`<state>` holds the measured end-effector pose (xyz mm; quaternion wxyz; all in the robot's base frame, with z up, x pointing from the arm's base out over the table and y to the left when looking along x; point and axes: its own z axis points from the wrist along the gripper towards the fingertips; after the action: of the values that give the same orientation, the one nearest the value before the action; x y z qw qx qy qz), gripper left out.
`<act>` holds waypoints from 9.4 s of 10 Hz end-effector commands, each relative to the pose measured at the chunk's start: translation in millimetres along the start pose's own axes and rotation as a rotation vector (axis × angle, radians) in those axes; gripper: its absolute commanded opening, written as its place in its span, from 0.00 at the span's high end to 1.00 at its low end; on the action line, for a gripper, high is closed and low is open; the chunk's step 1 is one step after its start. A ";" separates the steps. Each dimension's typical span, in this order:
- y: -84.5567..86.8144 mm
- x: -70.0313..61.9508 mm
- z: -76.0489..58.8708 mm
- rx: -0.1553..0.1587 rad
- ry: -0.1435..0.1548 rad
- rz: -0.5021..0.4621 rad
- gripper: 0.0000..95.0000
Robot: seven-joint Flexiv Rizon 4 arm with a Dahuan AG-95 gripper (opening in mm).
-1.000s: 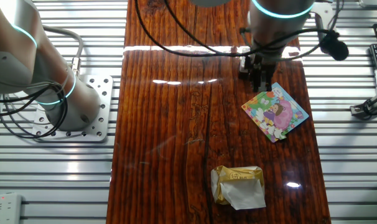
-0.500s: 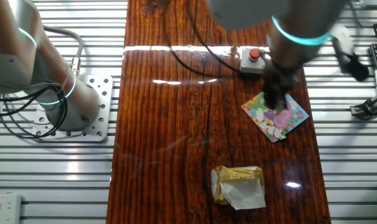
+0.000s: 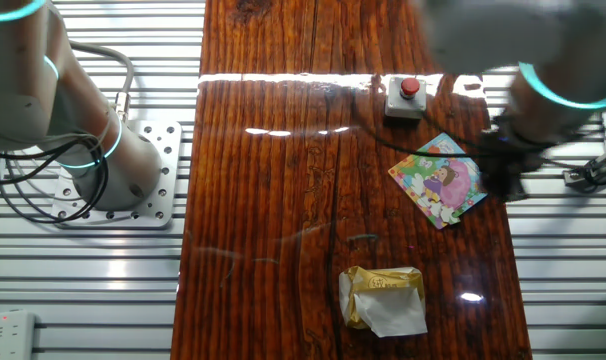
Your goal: Assemble one piece of a puzzle
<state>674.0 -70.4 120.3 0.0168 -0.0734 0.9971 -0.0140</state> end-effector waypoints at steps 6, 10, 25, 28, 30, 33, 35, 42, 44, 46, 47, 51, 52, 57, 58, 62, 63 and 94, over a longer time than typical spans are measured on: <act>-11.6 15.3 26.7 0.005 -0.024 -0.084 1.00; -17.6 19.9 48.8 0.001 -0.014 -0.136 1.00; -11.4 52.1 91.7 -0.007 0.003 -0.241 1.00; -11.4 51.8 91.7 -0.007 0.002 -0.234 1.00; -11.3 50.8 91.8 -0.006 0.001 -0.227 1.00; -11.7 50.4 95.0 -0.007 -0.001 -0.223 1.00; -11.9 50.1 96.1 -0.007 0.000 -0.219 1.00; -12.2 49.5 99.2 -0.007 -0.001 -0.206 1.00; -12.2 49.4 99.1 -0.005 -0.001 -0.204 1.00; -12.2 49.4 99.1 -0.003 -0.003 -0.194 1.00; -12.2 49.4 99.1 -0.002 -0.003 -0.193 1.00; -12.2 49.4 99.1 0.005 0.000 -0.186 1.00; -12.2 49.4 99.1 0.006 -0.002 -0.194 0.80; -12.1 49.5 98.3 0.006 -0.011 -0.205 0.40; -12.1 49.5 98.0 0.006 -0.012 -0.206 0.40; -11.9 49.6 97.0 0.007 -0.015 -0.203 0.40; -11.8 49.7 95.8 0.007 -0.016 -0.203 0.40; -7.3 50.2 98.4 0.007 -0.020 -0.136 0.40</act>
<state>629.1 -87.0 20.6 0.0260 -0.1403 0.9896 -0.0173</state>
